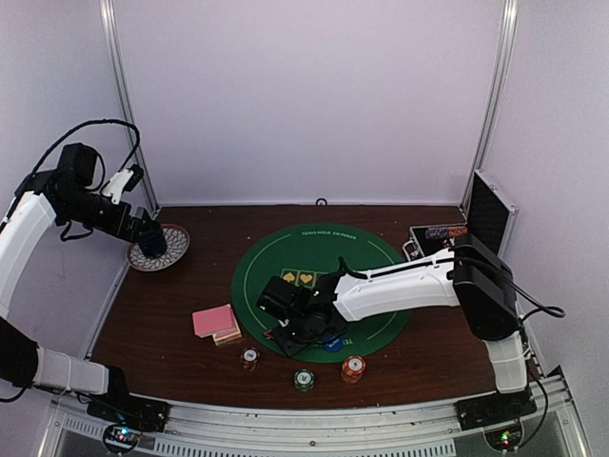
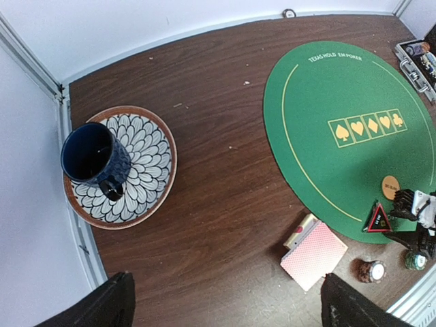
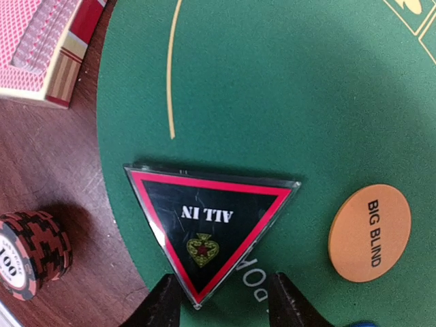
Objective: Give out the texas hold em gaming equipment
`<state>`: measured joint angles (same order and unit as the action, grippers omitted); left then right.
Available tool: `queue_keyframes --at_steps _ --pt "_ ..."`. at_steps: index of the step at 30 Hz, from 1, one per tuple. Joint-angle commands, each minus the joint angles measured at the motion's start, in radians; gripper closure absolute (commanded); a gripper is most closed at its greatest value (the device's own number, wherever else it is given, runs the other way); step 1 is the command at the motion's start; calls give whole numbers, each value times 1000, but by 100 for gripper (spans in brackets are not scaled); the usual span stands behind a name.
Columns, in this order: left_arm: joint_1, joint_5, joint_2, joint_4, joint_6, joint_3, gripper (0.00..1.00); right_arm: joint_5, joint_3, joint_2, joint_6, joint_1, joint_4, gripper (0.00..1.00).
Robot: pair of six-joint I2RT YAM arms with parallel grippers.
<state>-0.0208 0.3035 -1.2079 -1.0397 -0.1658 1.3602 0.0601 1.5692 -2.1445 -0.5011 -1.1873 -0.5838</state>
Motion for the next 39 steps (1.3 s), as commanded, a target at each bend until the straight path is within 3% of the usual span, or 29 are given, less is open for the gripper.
queue_keyframes --at_steps 1,6,18,39 --pt "-9 46 11 -35 -7 36 2 5 39 -23 -4 -6 12 56" --pt "-9 47 13 -35 -2 43 2 15 74 -54 -8 -6 7 69" --pt "-9 88 21 -37 0 44 2 69 273 -201 -4 24 -45 86" --pt "-8 132 33 -77 -41 2 2 30 697 -444 17 133 -127 87"
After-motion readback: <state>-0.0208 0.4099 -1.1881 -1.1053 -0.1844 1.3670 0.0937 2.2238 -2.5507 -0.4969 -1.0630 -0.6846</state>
